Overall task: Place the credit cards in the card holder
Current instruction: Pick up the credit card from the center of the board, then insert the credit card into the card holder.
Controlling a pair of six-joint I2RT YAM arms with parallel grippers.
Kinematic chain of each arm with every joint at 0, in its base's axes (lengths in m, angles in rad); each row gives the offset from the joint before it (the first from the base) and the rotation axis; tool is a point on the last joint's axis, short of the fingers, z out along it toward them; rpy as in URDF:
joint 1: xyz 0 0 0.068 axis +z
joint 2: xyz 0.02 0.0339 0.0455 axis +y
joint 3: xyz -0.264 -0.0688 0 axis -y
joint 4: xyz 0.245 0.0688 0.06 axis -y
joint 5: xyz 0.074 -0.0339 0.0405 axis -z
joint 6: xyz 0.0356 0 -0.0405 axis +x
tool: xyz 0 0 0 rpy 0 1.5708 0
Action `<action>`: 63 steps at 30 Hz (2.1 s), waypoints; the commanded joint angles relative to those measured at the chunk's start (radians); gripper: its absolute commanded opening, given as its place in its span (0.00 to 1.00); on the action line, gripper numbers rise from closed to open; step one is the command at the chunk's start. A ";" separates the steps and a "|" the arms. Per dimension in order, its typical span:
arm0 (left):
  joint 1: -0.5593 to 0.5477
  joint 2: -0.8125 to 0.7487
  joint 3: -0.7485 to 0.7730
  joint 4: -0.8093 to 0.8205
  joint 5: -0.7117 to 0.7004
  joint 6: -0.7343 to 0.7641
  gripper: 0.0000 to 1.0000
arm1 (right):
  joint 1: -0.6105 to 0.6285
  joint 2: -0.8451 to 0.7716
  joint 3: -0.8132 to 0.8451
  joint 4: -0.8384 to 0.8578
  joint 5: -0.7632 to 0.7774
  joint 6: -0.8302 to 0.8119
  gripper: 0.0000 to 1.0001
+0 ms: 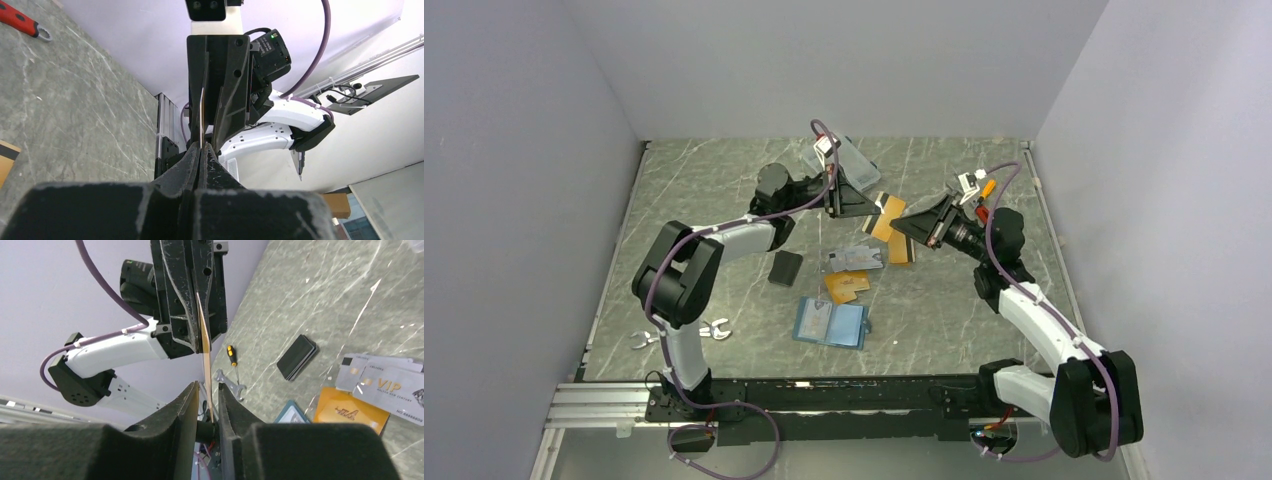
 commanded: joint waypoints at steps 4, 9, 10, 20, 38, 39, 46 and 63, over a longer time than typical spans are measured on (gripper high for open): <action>0.011 -0.056 -0.004 0.063 -0.003 0.009 0.00 | -0.011 -0.005 0.045 0.048 0.026 0.008 0.25; 0.011 -0.052 -0.009 0.074 -0.005 0.003 0.00 | 0.002 0.014 0.049 0.071 0.024 0.012 0.27; 0.011 -0.053 -0.009 0.073 -0.006 0.004 0.00 | 0.007 0.018 0.050 0.068 0.028 0.007 0.27; 0.010 -0.059 -0.029 0.069 -0.018 0.009 0.02 | 0.023 0.075 0.064 0.150 0.036 0.044 0.08; 0.119 -0.208 -0.051 -1.064 0.090 1.120 0.65 | 0.200 -0.028 0.069 -0.648 0.243 -0.295 0.00; 0.117 -0.213 -0.022 -1.217 0.032 1.273 0.65 | 0.242 -0.015 0.062 -0.674 0.268 -0.297 0.00; 0.069 -0.297 -0.065 -1.520 -0.258 1.751 0.63 | 0.420 0.015 -0.004 -0.711 0.386 -0.257 0.00; -0.141 -0.203 -0.117 -1.590 -0.613 2.050 0.58 | 0.514 0.061 -0.035 -0.785 0.542 -0.259 0.00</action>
